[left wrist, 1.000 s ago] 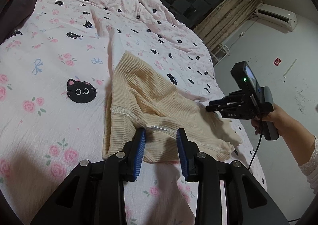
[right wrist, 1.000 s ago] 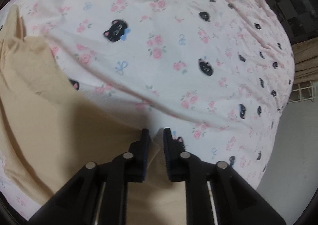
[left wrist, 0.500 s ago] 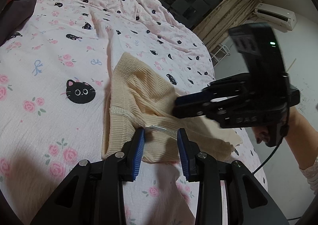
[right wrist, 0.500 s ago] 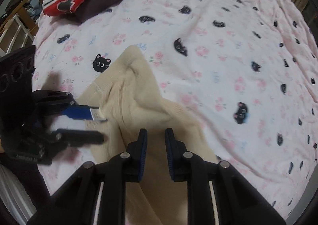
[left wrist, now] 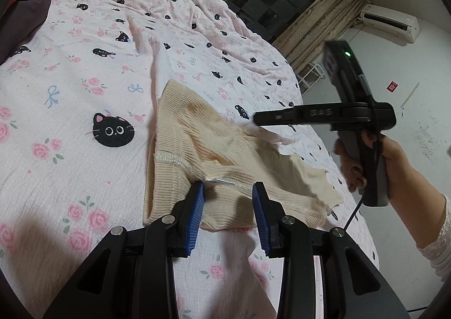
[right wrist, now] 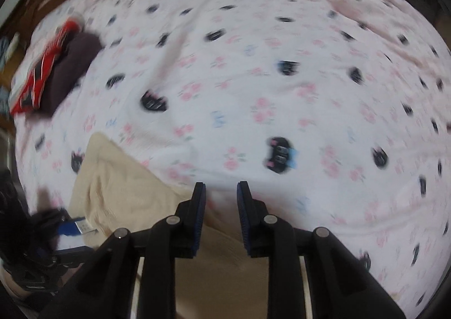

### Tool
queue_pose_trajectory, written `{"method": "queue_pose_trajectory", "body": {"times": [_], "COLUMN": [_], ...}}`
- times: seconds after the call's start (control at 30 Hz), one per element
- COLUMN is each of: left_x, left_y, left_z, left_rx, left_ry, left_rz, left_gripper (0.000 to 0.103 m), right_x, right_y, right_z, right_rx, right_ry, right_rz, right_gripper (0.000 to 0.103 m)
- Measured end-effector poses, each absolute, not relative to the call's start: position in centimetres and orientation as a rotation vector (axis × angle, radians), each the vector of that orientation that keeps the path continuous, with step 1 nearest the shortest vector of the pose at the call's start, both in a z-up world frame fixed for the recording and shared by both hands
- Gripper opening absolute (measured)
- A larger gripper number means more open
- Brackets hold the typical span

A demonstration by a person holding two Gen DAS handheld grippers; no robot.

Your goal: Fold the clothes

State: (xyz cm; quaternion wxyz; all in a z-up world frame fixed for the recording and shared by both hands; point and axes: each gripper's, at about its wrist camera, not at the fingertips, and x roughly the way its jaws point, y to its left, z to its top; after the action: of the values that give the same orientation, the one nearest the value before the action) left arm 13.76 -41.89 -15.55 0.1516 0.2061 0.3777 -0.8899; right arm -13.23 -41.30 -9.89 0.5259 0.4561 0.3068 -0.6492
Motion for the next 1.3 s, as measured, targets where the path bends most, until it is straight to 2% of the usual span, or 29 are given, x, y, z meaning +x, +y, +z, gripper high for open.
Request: {"method": "queue_pose_trajectory", "body": {"times": [0.1,0.27,0.43,0.63,0.77,0.87,1.0,1.2,1.3], "left_x": [13.7,13.7,13.8,14.5,15.8,17.3,19.1,21.2,22.0], "left_y": [-41.9,-41.9,-41.4,-40.4,-40.3,-40.6,-41.6,-42.2,-42.4], "left_z": [-15.6,-15.6,-15.2,-13.6,-12.4,-11.8,-11.7,-11.4,-11.6], "left_rx": [0.593,0.596,0.597,0.606,0.609,0.63,0.718,0.803,0.752], "left_ry": [1.079,1.07,1.031,0.975,0.964,0.926,0.895,0.754,0.809], "left_rz": [-2.554,-2.554,-2.548,-2.523,-2.491,-2.464,-2.459,-2.513,-2.539], "left_gripper": [0.031,0.031,0.032,0.045,0.047,0.054,0.054,0.054,0.054], "right_x": [-16.4,-19.9,-21.2,-19.0,-15.8,-12.8,-9.1,-6.6,-6.2], "right_y": [-37.6,-29.6,-23.1,-18.8,-18.5,-18.6,-18.9,-20.5,-22.1], "right_z": [-8.5,-6.9,-7.6,-9.5,-9.7,-9.2,-8.4,-8.6,-9.6], "right_rx": [1.164,1.253,1.343,1.398,1.356,1.27,1.132,1.04,1.032], "right_ry": [0.56,0.365,0.265,0.209,0.24,0.316,0.441,0.516,0.529], "right_rz": [-1.622,-1.711,-1.745,-1.677,-1.599,-1.541,-1.474,-1.444,-1.441], "right_gripper": [0.041,0.047,0.047,0.047,0.047,0.047,0.047,0.047,0.047]}}
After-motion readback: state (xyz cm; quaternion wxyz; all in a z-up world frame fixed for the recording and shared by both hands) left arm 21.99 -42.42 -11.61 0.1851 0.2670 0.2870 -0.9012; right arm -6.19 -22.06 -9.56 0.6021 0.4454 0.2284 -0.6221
